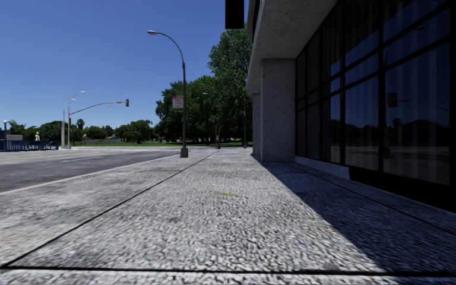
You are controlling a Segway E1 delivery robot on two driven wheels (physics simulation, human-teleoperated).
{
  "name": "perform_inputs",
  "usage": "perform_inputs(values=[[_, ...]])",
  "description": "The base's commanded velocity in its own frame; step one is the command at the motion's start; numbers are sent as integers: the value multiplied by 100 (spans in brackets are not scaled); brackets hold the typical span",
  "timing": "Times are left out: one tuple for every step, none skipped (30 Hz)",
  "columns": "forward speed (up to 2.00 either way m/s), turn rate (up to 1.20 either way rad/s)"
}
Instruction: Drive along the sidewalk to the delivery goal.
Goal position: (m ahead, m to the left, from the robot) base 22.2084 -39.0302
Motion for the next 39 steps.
perform_inputs(values=[[200, 0], [200, 0], [200, 0], [200, 0], [200, 0], [200, 0], [200, 0], [200, 0], [200, 0], [200, 0], [200, 0], [200, 0], [200, 0], [200, 0], [200, 0], [200, 0], [200, 0], [200, 0], [200, 0], [200, 0], [200, 0], [200, 0], [200, 0], [200, 0], [200, 0], [200, 0], [200, 0], [200, 0], [200, 0], [200, 0], [200, 0], [200, 0], [200, 0], [200, 0], [200, 0], [200, 0], [200, 0], [200, 0], [200, 0]])
